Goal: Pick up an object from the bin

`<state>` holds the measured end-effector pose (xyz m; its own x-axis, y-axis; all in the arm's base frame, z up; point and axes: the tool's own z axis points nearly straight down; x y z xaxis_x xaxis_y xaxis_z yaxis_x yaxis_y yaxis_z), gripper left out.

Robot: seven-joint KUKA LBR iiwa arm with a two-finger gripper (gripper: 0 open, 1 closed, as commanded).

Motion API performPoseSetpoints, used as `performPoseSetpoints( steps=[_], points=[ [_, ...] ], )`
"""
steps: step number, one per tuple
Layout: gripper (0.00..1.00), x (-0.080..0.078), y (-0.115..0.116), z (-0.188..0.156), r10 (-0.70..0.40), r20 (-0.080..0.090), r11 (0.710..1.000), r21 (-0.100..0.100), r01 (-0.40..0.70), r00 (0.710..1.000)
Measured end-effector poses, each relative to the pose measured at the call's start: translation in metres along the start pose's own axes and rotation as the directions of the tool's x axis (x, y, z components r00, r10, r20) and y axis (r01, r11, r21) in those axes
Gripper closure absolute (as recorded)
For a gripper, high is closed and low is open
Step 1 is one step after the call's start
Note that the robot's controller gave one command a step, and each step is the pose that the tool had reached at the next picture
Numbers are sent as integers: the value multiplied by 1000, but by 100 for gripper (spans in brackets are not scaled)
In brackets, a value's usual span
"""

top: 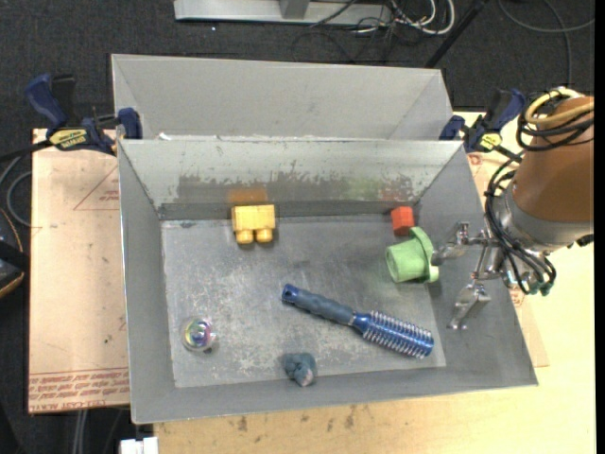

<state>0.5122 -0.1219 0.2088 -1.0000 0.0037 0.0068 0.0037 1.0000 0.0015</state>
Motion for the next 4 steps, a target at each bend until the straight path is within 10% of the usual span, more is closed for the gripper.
performPoseSetpoints(
  steps=[1, 4],
  points=[
    [0, 20, 53, 136, 97, 21, 995, 0, -97, 995],
    [0, 16, 71, 136, 334, 9, 943, -4, -334, 943]
  ],
)
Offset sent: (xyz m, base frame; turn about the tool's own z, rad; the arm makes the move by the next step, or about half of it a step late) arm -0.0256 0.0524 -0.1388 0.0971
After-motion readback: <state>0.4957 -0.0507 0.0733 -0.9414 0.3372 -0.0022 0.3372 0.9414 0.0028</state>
